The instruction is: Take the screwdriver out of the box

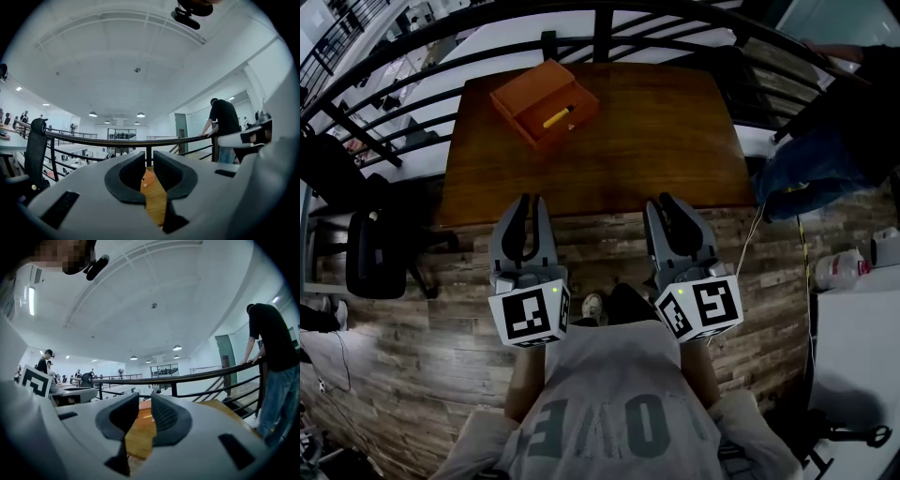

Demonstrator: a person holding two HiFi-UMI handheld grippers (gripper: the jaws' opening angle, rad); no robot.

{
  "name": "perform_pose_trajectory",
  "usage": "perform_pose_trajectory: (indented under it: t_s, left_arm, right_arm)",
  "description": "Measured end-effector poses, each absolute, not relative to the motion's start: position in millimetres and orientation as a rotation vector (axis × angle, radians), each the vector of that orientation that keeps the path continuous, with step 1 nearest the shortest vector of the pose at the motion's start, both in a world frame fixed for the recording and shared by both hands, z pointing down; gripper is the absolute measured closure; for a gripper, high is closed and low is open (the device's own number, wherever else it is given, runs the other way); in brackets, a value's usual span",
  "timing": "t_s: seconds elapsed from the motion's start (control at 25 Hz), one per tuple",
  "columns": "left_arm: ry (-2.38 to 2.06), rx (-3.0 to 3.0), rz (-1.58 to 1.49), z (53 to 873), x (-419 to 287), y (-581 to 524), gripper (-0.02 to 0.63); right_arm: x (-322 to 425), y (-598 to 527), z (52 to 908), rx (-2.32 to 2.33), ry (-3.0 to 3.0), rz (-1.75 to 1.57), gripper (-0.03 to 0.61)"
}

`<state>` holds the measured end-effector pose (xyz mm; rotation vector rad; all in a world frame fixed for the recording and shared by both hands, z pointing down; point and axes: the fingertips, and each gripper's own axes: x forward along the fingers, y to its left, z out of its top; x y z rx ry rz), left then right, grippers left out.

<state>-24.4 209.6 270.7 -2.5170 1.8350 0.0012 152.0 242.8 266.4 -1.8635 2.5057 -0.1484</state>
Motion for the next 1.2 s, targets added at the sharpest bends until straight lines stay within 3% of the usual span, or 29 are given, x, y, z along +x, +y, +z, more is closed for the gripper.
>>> perform_pose_trajectory:
  t_s: [0.72, 1.2]
  left_arm:
    - [1.729, -2.546, 0.014, 262.5, -12.4, 177.7, 0.552]
    - [1.759, -2.551, 0.037, 265.8, 0.7, 116.5, 0.552]
  right_arm:
    - [162.4, 219.3, 258.2, -1.897, 2.412, -0.123, 0.491]
    - [169.2, 146.4, 251.1, -1.845, 2.459, -0.080, 0.491]
